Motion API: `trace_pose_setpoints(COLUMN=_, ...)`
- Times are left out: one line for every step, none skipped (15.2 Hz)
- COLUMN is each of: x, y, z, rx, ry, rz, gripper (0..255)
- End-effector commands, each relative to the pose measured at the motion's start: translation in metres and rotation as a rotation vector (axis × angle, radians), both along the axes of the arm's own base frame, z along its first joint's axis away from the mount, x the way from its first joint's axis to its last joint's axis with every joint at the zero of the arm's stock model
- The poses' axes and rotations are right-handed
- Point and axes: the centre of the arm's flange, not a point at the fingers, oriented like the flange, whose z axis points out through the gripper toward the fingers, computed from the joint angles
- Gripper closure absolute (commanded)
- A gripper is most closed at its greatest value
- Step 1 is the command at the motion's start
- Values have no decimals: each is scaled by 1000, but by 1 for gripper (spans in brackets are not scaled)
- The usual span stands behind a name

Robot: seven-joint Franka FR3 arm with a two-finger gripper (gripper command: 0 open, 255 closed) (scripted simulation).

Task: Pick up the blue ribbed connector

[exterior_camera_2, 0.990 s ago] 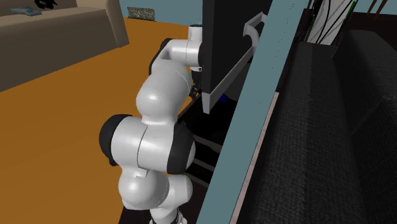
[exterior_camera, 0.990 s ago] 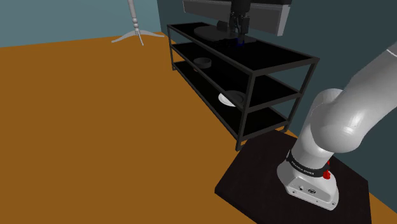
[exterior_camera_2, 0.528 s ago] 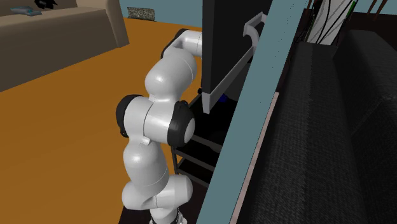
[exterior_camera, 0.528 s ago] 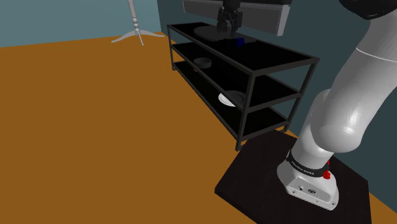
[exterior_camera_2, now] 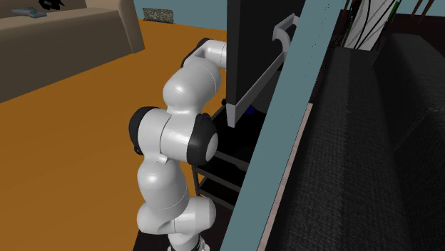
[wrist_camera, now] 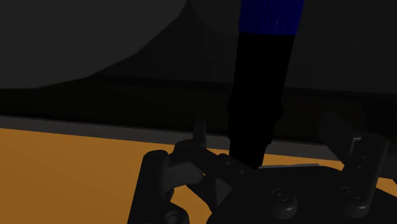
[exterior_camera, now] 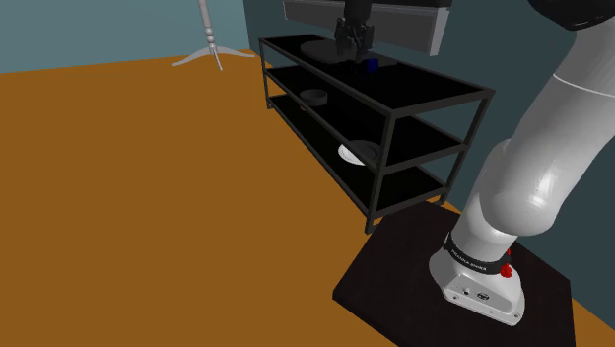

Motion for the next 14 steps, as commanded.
trace_pose_setpoints(x=-5, y=-24, z=-25, rx=16, ry=47, rz=-61, gripper=255)
trace_pose_setpoints(x=-5, y=-18, z=-27, rx=16, ry=47, rz=-61, gripper=255)
trace_pose_setpoints(x=-1, y=-19, z=-30, rx=16, ry=47, rz=-61, gripper=255)
trace_pose_setpoints(x=-2, y=-20, z=-28, rx=16, ry=46, rz=-60, gripper=255)
trace_pose_setpoints(x=-8, y=-25, z=-32, rx=18, ry=46, rz=-61, gripper=255)
trace_pose_setpoints(x=-5, y=-29, z=-33, rx=17, ry=46, rz=-61, gripper=255)
trace_pose_setpoints(x=-10, y=-27, z=-37, rx=19, ry=46, rz=-60, gripper=255)
trace_pose_setpoints(x=-6, y=-23, z=-36, rx=18, ry=47, rz=-61, gripper=255)
trace_pose_setpoints(x=-13, y=-22, z=-37, rx=18, ry=47, rz=-61, gripper=255)
trace_pose_setpoints(x=-4, y=-29, z=-34, rx=16, ry=46, rz=-60, gripper=255)
trace_pose_setpoints(x=-4, y=-29, z=-29, rx=16, ry=46, rz=-60, gripper=255)
trace_pose_setpoints(x=-4, y=-29, z=-23, rx=16, ry=46, rz=-60, gripper=255)
trace_pose_setpoints(x=-4, y=-29, z=-18, rx=16, ry=46, rz=-60, gripper=255)
trace_pose_setpoints(x=-4, y=-29, z=-13, rx=16, ry=46, rz=-60, gripper=255)
